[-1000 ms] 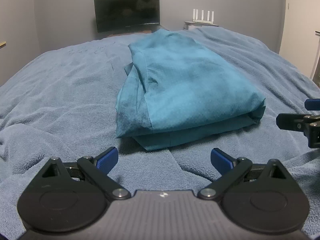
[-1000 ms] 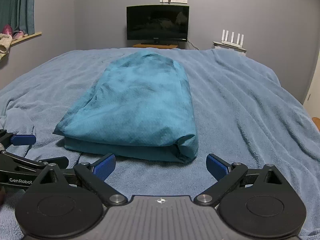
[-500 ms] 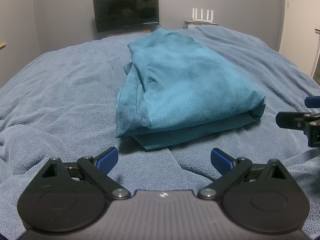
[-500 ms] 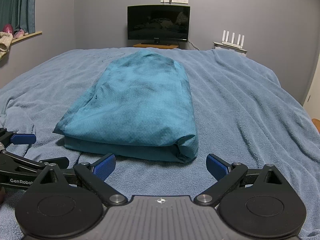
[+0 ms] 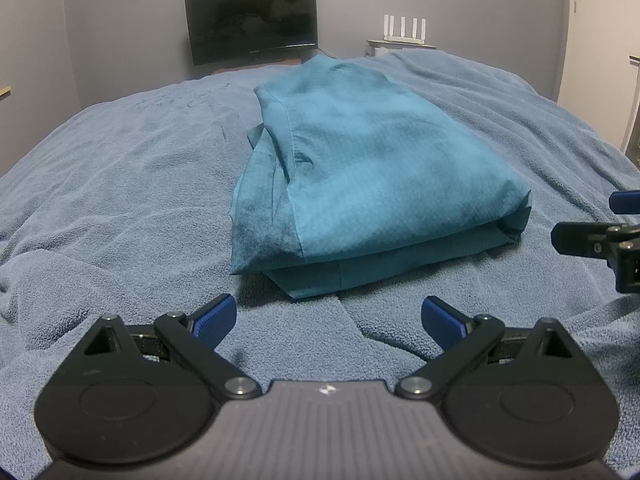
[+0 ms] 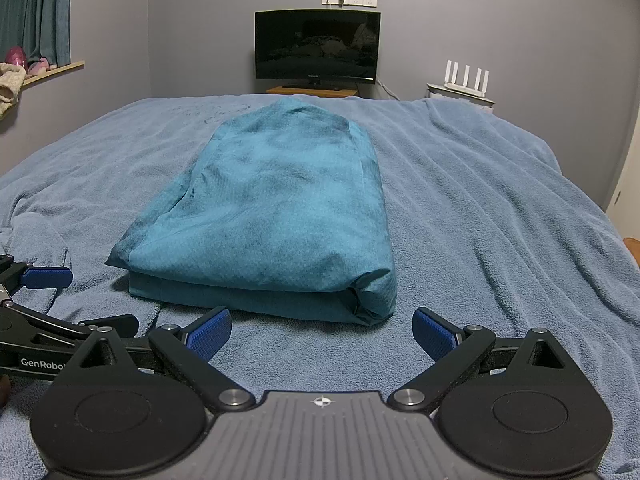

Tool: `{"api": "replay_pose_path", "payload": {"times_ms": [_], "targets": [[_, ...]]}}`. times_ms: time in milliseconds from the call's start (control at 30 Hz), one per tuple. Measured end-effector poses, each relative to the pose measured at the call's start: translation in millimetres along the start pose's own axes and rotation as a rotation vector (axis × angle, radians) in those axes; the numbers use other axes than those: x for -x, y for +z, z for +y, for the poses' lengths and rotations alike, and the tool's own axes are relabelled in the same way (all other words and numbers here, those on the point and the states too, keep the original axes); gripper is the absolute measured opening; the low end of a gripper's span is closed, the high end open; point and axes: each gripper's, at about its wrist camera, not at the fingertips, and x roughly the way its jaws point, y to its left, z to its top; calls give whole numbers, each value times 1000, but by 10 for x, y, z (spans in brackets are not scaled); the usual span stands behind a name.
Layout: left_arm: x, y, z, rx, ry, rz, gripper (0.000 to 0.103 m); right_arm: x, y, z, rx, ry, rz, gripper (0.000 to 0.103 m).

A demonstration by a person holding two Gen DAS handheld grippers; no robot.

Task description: Fold large clothes

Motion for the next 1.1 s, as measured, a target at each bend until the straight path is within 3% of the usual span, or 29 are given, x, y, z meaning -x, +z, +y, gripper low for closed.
{"api": "replay_pose_path", "payload": {"times_ms": [1100], "targets": [[-10,-3,7,-24,-25,-8,100,7,-4,-1,0,-1,1,99]]}}
